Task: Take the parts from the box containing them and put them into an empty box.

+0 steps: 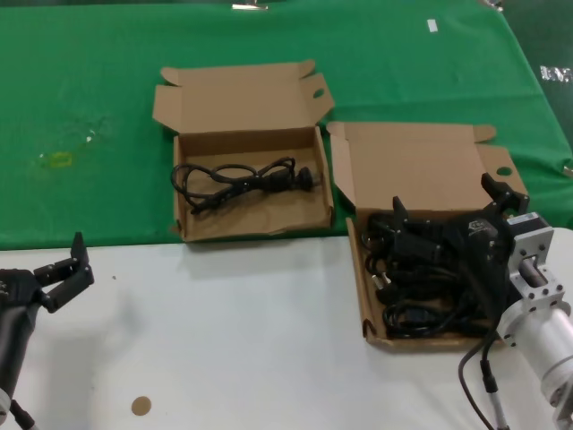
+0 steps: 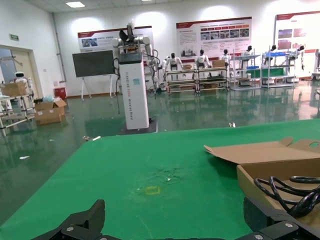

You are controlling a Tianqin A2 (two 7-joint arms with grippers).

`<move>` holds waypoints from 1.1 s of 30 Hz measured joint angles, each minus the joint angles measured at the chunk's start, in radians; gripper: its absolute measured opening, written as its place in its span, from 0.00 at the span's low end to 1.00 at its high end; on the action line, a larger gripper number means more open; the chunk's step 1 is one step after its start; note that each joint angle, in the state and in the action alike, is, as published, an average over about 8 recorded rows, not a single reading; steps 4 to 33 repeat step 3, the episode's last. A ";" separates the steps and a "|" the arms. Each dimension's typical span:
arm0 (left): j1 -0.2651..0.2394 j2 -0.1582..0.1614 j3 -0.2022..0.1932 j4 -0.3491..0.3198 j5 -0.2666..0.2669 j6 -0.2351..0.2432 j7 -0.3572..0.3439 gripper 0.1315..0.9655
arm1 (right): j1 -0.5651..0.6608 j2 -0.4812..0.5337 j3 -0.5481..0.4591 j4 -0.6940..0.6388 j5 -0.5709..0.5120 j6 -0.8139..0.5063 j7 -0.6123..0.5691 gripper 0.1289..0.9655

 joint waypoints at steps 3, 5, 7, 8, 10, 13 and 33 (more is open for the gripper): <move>0.000 0.000 0.000 0.000 0.000 0.000 0.000 1.00 | 0.000 0.000 0.000 0.000 0.000 0.000 0.000 1.00; 0.000 0.000 0.000 0.000 0.000 0.000 0.000 1.00 | 0.000 0.000 0.000 0.000 0.000 0.000 0.000 1.00; 0.000 0.000 0.000 0.000 0.000 0.000 0.000 1.00 | 0.000 0.000 0.000 0.000 0.000 0.000 0.000 1.00; 0.000 0.000 0.000 0.000 0.000 0.000 0.000 1.00 | 0.000 0.000 0.000 0.000 0.000 0.000 0.000 1.00; 0.000 0.000 0.000 0.000 0.000 0.000 0.000 1.00 | 0.000 0.000 0.000 0.000 0.000 0.000 0.000 1.00; 0.000 0.000 0.000 0.000 0.000 0.000 0.000 1.00 | 0.000 0.000 0.000 0.000 0.000 0.000 0.000 1.00; 0.000 0.000 0.000 0.000 0.000 0.000 0.000 1.00 | 0.000 0.000 0.000 0.000 0.000 0.000 0.000 1.00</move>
